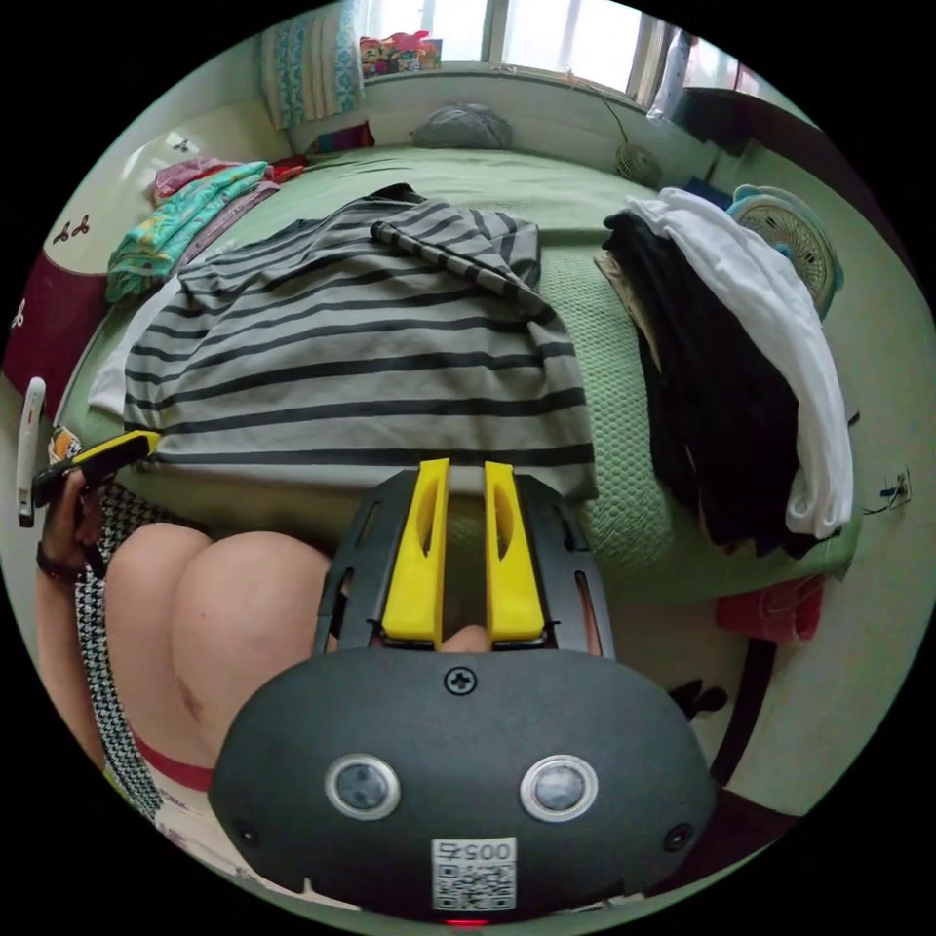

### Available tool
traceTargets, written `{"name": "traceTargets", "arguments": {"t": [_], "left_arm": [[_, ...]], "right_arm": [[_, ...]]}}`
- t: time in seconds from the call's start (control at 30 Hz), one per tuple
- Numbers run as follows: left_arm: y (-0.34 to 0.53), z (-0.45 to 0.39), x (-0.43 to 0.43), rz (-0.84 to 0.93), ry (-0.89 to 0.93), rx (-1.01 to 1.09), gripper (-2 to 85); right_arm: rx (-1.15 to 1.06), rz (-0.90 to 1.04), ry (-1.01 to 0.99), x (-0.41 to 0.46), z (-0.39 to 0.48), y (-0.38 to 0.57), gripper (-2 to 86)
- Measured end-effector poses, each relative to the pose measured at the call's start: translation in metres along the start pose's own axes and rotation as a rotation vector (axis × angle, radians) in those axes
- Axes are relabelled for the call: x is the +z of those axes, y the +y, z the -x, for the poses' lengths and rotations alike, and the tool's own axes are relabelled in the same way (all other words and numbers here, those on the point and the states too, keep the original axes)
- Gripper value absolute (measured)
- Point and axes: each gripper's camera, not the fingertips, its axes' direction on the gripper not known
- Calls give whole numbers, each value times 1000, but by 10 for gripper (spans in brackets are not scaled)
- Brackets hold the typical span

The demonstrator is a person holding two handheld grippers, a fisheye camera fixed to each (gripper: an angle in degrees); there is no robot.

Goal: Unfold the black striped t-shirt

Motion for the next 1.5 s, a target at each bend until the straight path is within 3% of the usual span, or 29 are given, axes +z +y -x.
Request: {"name": "traceTargets", "arguments": {"t": [0.2,0.4,0.53,0.63,0.77,0.93,1.03,1.4,1.5], "left_arm": [[4,6,-58,-180,-90,5,60],[-55,13,-84,-334,-227,40,98],[-103,19,-69,-265,-161,56,132],[-128,21,-54,-233,-209,67,154],[-147,37,-35,-164,-190,-22,158],[-144,39,-32,-148,-116,-24,97],[-131,28,-43,-199,-186,9,33],[-83,20,-86,-216,-165,37,8],[-67,20,-99,-204,-164,40,7]], "right_arm": [[79,-85,-4,-40,-9,-2,73],[0,-180,-20,-50,19,-47,105],[-56,-192,-30,-43,48,-78,108],[-80,-180,-35,-36,64,-88,108],[-103,-187,-51,-30,73,-88,102],[-70,-161,-36,-19,67,-93,91],[-35,-168,-32,-17,63,-97,89],[-6,-210,11,-7,87,-122,84],[54,-156,47,6,83,-128,27]]}}
